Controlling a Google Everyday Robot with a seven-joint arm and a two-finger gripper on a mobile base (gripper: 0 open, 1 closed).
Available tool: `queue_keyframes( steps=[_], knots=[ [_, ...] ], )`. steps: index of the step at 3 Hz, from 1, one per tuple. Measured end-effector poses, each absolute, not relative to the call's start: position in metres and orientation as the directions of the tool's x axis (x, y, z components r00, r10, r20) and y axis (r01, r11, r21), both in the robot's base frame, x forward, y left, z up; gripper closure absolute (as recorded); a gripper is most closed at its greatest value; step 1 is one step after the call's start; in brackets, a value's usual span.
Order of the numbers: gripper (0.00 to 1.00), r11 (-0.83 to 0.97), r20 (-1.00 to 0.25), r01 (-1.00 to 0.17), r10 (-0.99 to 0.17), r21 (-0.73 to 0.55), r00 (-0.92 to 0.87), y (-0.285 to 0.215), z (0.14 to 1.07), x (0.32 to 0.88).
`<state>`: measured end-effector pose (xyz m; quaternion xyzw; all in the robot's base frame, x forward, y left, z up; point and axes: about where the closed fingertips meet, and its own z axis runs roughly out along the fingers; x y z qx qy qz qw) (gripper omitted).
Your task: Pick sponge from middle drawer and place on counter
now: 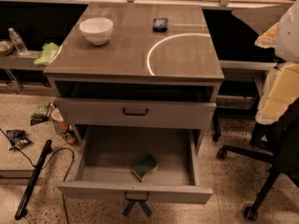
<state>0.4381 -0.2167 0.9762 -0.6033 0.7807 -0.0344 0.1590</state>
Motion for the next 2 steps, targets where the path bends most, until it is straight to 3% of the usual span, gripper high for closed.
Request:
queue_keyframes(
  steps=[1,2],
  knots=[
    [0.0,0.27,-0.207,-0.931,-0.953,-0.246,-0.221,-0.217,0.976,0.438],
    [0.0,0.221,-0.316,-0.954,-0.937,-0.204,-0.15,-0.211,0.931,0.438]
  ],
)
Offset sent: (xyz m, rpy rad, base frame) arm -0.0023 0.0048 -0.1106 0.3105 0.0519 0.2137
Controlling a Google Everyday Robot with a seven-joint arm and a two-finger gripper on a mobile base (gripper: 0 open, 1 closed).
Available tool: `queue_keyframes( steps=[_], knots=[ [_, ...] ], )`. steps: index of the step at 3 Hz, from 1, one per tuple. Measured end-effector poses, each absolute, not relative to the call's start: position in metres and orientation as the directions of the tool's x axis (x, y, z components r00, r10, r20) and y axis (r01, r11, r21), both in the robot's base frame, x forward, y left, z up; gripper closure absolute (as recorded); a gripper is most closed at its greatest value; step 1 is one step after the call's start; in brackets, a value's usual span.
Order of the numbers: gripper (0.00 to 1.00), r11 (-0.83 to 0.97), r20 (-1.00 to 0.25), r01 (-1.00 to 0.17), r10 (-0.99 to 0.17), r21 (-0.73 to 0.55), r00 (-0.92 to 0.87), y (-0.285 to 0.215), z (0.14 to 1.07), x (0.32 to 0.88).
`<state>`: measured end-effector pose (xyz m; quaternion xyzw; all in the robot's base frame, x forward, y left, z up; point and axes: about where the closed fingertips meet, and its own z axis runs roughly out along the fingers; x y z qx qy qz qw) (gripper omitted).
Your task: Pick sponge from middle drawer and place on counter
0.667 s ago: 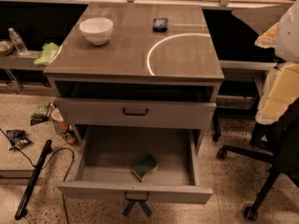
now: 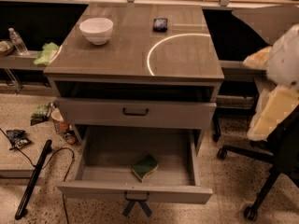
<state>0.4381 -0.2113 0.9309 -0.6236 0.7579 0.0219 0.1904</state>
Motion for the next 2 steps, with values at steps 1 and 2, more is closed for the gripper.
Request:
queue_keyframes(
  steps=[1,2],
  knots=[
    [0.0,0.126,-0.434,-0.984,-0.899,-0.128,-0.059,-0.193,0.832,0.437],
    [0.0,0.067,-0.462,-0.996,-0.886,-0.065,-0.029,-0.172,0.751,0.438]
  ],
)
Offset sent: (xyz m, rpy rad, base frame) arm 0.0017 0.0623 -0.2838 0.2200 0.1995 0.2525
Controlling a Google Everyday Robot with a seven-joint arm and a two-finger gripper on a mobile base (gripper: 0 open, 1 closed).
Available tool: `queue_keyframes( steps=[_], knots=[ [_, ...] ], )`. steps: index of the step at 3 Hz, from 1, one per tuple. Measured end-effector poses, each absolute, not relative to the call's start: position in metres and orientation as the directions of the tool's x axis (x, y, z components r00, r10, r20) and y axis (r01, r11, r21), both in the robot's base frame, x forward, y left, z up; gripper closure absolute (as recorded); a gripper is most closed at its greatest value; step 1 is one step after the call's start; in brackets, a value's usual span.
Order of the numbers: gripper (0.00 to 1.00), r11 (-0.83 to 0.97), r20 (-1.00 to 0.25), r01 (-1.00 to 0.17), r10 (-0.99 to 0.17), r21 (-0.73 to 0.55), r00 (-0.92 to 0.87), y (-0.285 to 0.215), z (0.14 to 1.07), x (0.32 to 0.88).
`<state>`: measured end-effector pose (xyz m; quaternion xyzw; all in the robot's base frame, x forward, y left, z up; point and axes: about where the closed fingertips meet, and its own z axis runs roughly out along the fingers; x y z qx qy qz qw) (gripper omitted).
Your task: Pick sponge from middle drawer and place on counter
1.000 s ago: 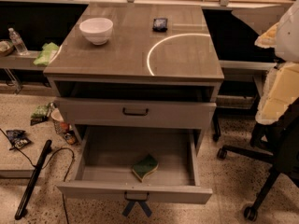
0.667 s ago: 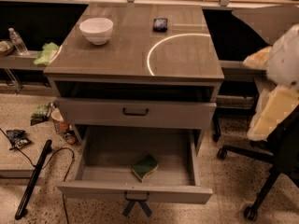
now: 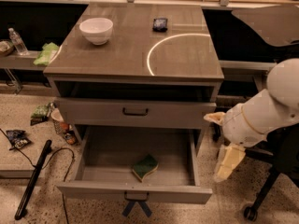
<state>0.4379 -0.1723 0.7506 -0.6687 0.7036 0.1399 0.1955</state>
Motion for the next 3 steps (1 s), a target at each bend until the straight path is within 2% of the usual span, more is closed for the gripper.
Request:
queue_keyframes(
  steps=[2,3],
  knots=[
    [0.0,0.069,-0.511,-0.996,-0.859,-0.051,-0.034,-0.153,0.714,0.451],
    [0.0,0.045,-0.595,-0.996,-0.803,-0.072,0.006,-0.12,0.668,0.48]
  ],
)
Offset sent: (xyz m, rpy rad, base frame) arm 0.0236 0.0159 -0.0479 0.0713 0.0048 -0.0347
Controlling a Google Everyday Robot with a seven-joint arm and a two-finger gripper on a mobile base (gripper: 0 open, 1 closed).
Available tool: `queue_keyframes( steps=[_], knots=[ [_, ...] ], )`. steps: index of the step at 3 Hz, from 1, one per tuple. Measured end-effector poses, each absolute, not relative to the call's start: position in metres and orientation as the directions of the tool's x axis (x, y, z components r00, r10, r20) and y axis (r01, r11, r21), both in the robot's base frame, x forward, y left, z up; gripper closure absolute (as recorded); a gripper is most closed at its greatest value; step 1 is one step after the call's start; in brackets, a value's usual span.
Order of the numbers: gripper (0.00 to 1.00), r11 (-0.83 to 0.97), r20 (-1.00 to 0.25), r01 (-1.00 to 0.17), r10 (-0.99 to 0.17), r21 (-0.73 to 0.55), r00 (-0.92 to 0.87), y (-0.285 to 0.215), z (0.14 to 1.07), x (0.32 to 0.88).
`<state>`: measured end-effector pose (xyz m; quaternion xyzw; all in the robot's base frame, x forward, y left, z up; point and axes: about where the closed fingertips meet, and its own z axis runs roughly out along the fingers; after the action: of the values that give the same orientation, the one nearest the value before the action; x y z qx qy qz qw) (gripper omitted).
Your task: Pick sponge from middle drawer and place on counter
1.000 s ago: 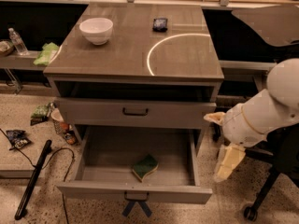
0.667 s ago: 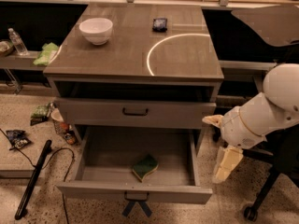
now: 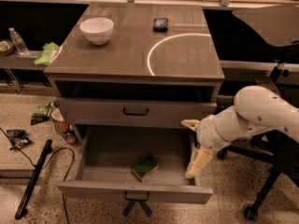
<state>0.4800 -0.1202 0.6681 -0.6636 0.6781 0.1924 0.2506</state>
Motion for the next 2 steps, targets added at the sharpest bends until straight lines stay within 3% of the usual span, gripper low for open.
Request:
queue_keyframes(
  steps=[1,2],
  knots=[
    [0.0,-0.098,-0.61,-0.978,-0.769,-0.187,0.193,-0.067,0.607,0.52],
    [0.0,-0.234,-0.513,-0.933,-0.785,-0.272,0.347,-0.04,0.575,0.541]
  ],
)
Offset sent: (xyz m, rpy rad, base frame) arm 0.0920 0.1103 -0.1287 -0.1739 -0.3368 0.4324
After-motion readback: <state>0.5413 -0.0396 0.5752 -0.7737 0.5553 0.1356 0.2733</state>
